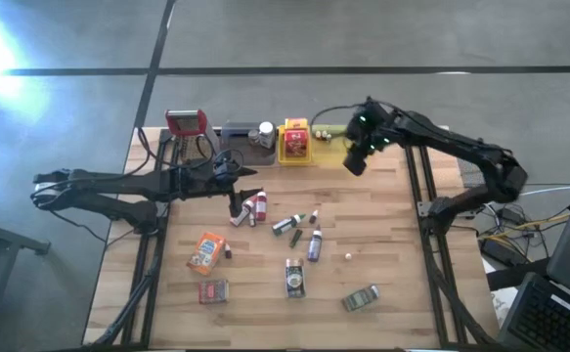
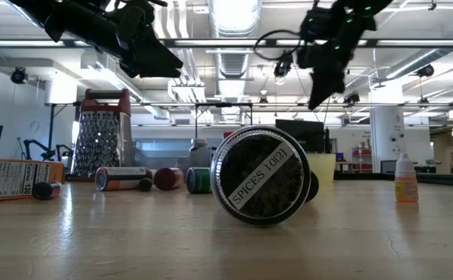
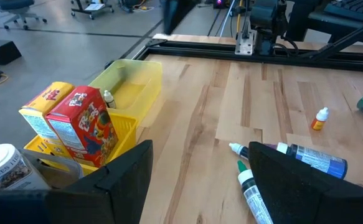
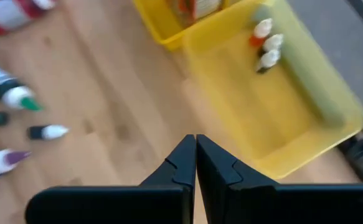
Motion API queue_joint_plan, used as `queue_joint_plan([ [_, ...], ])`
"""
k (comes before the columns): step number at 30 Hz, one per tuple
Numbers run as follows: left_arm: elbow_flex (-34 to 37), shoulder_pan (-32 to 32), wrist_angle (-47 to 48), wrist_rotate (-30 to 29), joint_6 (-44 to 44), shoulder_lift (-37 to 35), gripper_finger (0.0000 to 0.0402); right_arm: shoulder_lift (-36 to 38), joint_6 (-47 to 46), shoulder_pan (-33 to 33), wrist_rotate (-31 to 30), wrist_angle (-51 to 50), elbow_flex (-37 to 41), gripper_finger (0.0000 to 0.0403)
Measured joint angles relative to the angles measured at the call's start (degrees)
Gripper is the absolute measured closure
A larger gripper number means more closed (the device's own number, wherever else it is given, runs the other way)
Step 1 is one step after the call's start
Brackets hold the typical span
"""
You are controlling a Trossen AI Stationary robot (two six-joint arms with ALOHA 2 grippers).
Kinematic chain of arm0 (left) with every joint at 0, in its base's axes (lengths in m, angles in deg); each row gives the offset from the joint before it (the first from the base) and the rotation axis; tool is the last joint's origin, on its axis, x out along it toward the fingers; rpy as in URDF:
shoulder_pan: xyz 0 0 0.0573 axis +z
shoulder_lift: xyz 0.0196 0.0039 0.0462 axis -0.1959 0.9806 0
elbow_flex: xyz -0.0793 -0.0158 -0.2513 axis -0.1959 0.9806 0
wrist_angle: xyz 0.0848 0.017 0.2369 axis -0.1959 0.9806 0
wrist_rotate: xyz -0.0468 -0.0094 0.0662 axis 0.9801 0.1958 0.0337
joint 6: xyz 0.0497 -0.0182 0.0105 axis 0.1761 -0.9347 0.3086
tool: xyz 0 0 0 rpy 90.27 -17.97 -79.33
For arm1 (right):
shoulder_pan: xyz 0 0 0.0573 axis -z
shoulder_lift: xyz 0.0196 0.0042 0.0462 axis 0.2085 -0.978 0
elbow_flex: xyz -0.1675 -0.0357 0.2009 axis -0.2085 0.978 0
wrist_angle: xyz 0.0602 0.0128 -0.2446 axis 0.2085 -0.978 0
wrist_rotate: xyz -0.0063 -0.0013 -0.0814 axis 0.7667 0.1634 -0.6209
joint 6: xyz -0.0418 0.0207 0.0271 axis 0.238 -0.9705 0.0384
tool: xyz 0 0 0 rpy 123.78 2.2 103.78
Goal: Pick & Place Kitchen Items
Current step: Put the red seasoning can into the black bin
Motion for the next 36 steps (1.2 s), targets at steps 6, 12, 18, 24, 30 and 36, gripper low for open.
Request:
queue_joint_plan([
  [6,0.0,0.0,-0.02,0.01,-0.06,0.0,0.0134,13.88,-0.22,-0.16,3.82,6.0,11.17,0.0394],
  [12,0.0,0.0,-0.11,0.0,-0.51,0.0,0.0136,26.24,3.54,-0.15,3.78,5.94,17.34,0.0394],
  [18,0.0,-0.01,-0.12,0.0,-0.92,0.0,0.0136,35.98,4.46,-0.14,3.58,5.78,21.33,0.0394],
  [24,0.0,-0.02,-0.13,0.02,-1.03,0.0,0.0136,42.74,4.63,-0.14,3.58,5.14,22.95,0.0394],
  [30,0.0,0.0,-0.11,0.02,-1.03,0.0,0.0136,46.62,4.42,-0.12,3.53,0.05,23.02,0.0394],
  [36,0.0,-0.01,-0.11,0.02,-1.01,0.0,0.0138,48.9,5.93,-0.12,3.52,-2.08,23.14,0.0394],
])
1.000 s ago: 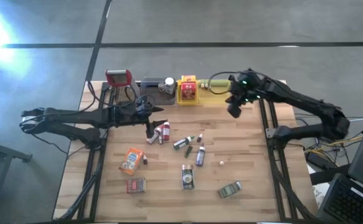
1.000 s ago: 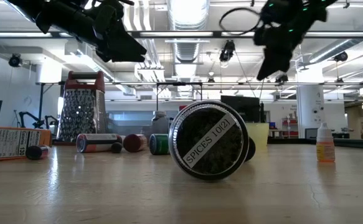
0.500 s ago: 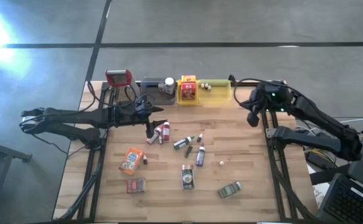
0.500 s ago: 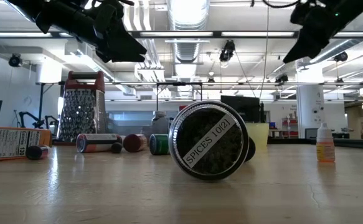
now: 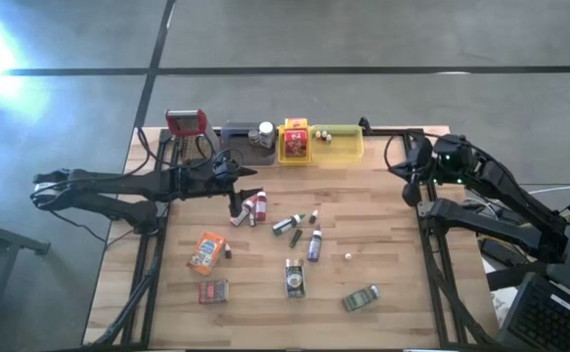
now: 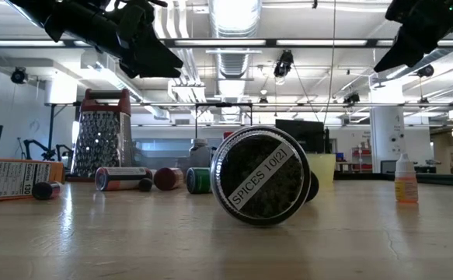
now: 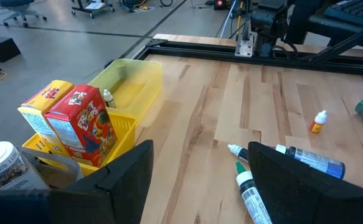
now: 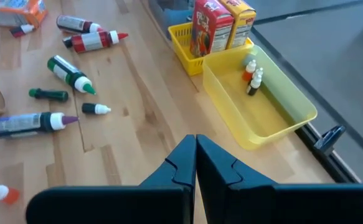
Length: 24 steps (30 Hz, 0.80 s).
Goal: Pick & Place Kitchen Items
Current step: Put the red seasoning can into the black bin
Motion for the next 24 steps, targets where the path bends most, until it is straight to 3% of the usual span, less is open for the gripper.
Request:
queue_joint_plan([
  [15,0.0,-0.01,0.06,0.02,-0.87,0.0,0.0138,0.56,1.02,0.04,-0.02,-0.59,0.07,0.0394],
  [24,-0.02,0.0,1.86,0.02,-1.63,0.0,0.0138,4.59,0.89,0.02,0.0,-1.03,0.07,0.0394],
])
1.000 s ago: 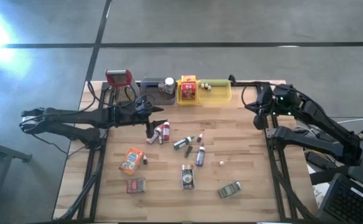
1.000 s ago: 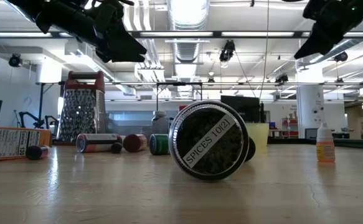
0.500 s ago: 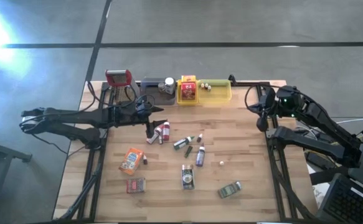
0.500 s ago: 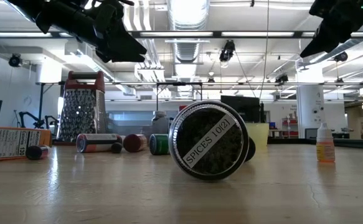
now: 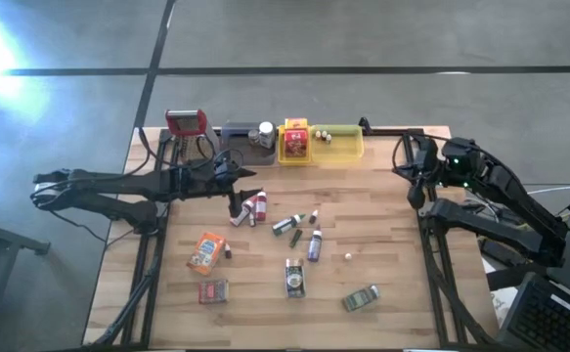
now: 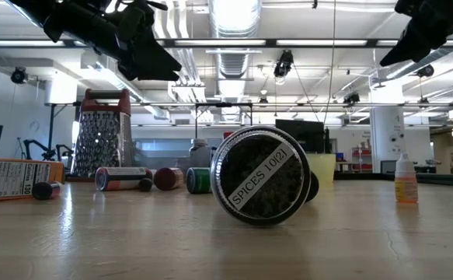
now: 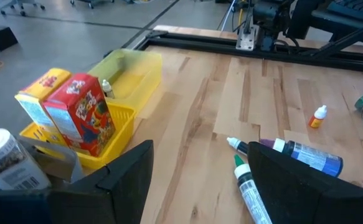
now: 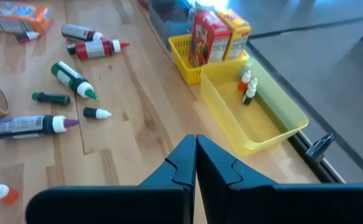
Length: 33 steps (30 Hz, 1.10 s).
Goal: Pick & Place Kitchen Items
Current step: Put the red seasoning can into the black bin
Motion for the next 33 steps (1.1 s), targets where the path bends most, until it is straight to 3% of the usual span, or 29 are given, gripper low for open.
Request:
queue_joint_plan([
  [19,-1.98,-0.02,7.72,-0.21,-4.79,0.0,0.0138,2.45,0.04,-0.04,0.0,0.09,0.0,0.0394],
  [33,-8.3,-1.38,25.61,-10.61,-13.93,0.86,0.0153,2.43,0.04,-0.02,0.0,0.07,0.0,0.0394],
])
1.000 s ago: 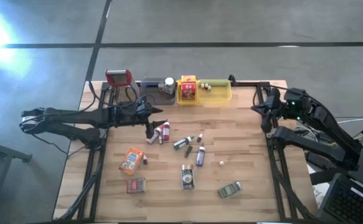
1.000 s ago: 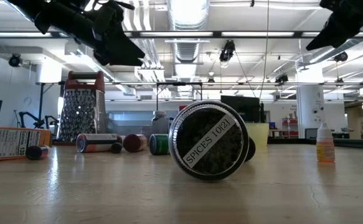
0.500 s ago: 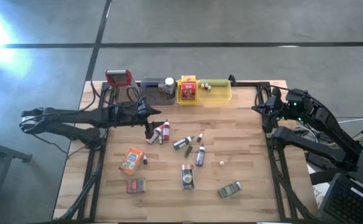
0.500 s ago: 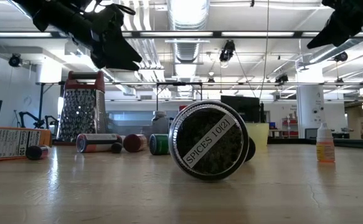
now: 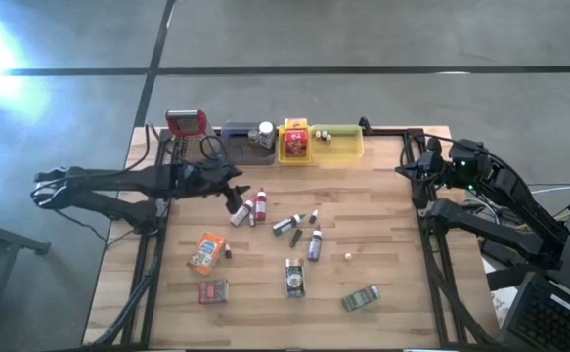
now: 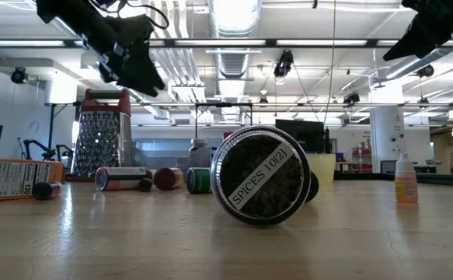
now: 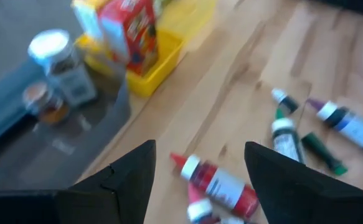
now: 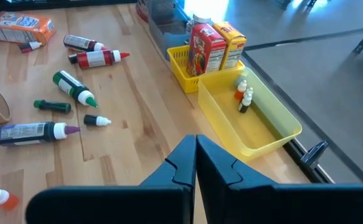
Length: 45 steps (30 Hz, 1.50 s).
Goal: Pick & Place Kitchen Items
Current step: Put the red seasoning can into the black bin
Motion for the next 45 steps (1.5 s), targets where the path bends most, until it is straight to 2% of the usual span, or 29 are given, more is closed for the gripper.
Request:
queue_joint_plan([
  [10,-7.52,-6.23,21.43,-1.94,-17.87,0.08,0.0206,0.0,0.0,0.0,0.0,0.02,0.0,0.0394],
  [13,-9.05,-8.26,23.98,-2.53,-20.67,0.08,0.0218,0.0,0.0,0.0,0.0,0.02,0.0,0.0394],
  [22,-9.64,-9.42,17.51,-2.88,-11.49,0.08,0.0221,0.0,0.0,0.0,0.0,0.02,0.0,0.0394],
  [35,-9.64,-9.53,15.94,-2.92,-12.29,0.08,0.0139,0.0,0.0,0.0,0.0,0.02,0.0,0.0394],
  [41,-9.64,-9.53,15.94,-2.94,-12.02,0.08,0.0134,0.0,0.0,0.0,0.0,0.02,0.0,0.0394],
  [45,-9.62,-10.17,16.09,-5.06,-8.38,0.41,0.0132,0.0,0.0,0.0,0.0,0.02,0.0,0.0394],
])
